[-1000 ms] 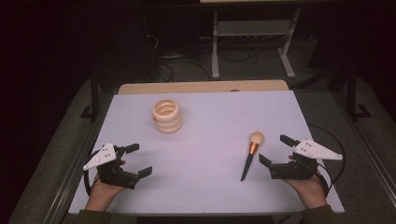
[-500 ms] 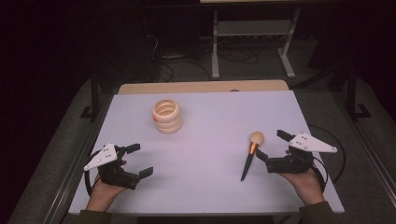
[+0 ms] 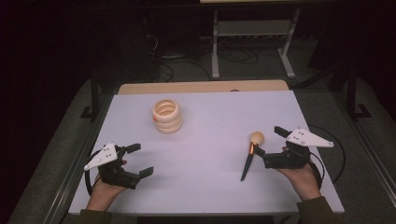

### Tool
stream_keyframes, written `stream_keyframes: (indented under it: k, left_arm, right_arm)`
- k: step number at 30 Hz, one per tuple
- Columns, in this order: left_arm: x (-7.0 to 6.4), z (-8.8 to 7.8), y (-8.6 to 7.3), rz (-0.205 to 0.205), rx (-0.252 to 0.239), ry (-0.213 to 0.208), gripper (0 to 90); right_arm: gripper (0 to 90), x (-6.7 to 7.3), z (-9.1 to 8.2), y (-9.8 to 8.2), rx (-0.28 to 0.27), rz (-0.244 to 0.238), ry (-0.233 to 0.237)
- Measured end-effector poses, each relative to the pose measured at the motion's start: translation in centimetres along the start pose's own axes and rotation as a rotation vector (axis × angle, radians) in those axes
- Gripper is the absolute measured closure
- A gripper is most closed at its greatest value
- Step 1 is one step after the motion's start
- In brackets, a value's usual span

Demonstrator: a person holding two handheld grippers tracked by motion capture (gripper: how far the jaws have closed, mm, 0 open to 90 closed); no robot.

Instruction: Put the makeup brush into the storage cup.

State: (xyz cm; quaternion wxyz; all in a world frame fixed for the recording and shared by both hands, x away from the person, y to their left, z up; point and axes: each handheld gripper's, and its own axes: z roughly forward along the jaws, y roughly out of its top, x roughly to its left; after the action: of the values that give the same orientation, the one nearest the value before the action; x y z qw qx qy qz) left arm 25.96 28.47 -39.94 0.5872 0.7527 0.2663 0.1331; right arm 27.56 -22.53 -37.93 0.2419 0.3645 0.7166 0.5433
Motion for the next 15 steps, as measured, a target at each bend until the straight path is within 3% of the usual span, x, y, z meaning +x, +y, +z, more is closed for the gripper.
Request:
stream_keyframes:
  k: [15]
  left_arm:
    - [0.1,-0.1,0.0,-0.002,-0.006,0.000,0.0]
  right_arm:
    - [0.0,-0.1,1.6,0.4,0.017,0.004,0.019]
